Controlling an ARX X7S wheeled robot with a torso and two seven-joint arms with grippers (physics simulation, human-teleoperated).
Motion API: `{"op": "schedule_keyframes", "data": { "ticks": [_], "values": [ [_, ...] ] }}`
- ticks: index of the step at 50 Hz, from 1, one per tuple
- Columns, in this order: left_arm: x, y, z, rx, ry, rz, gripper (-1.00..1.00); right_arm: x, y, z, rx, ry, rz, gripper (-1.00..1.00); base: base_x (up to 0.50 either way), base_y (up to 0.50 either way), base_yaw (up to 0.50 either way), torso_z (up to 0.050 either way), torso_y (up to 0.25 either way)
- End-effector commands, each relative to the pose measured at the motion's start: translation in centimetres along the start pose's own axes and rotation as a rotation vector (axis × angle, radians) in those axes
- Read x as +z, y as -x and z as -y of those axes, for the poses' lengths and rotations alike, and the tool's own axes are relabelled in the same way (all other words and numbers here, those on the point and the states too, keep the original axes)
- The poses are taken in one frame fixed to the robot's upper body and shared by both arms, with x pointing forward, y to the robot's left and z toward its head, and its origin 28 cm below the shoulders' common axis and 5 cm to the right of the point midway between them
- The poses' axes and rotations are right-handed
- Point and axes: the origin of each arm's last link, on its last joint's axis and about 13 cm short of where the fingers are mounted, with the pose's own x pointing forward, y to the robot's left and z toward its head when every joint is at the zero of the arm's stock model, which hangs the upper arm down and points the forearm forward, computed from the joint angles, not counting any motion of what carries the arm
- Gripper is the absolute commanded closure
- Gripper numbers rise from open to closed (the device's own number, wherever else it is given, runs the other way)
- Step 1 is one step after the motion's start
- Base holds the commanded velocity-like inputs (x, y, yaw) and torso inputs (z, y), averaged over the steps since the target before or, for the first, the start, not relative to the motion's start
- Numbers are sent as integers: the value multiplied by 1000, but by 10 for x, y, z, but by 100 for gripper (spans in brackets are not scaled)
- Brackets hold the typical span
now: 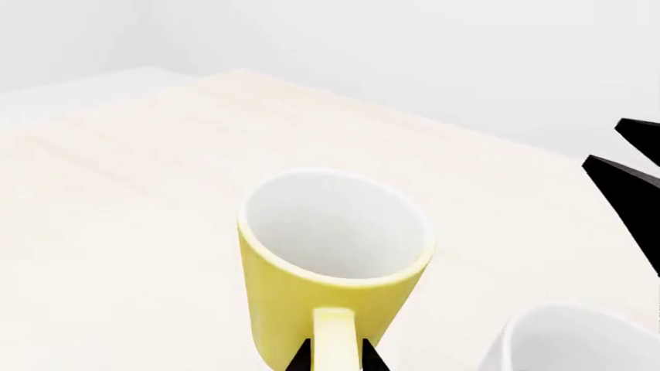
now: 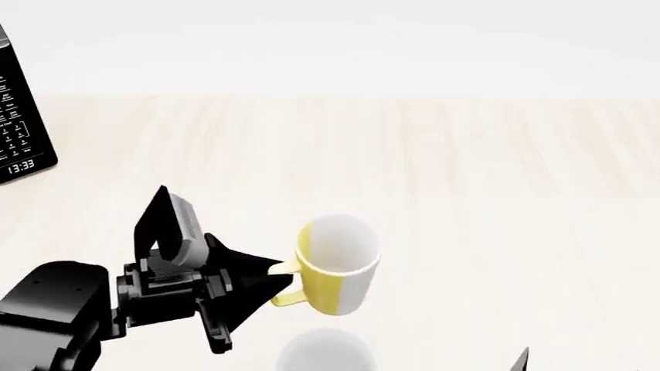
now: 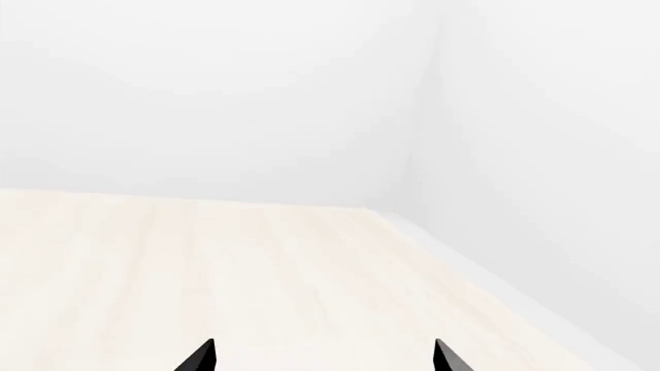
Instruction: Put the yellow and white mug to the front of the white mug.
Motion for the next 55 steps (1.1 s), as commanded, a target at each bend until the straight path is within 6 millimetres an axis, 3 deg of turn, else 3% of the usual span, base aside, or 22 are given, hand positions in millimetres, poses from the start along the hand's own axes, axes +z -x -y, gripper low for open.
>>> {"op": "schedule_keyframes", "data": {
  "ticks": [1,14,55],
  "values": [
    [-16,0,4,7,60,40,100,0,0,-1,2,1,-1,-100,0,0,0,0,0],
    [-34,0,11,4,169,40,100,-1,-1,-2,3,4,-1,-100,0,0,0,0,0],
    [-54,2,17,54,209,10,100,0,0,-2,8,6,1,-100,0,0,0,0,0]
  ]
}}
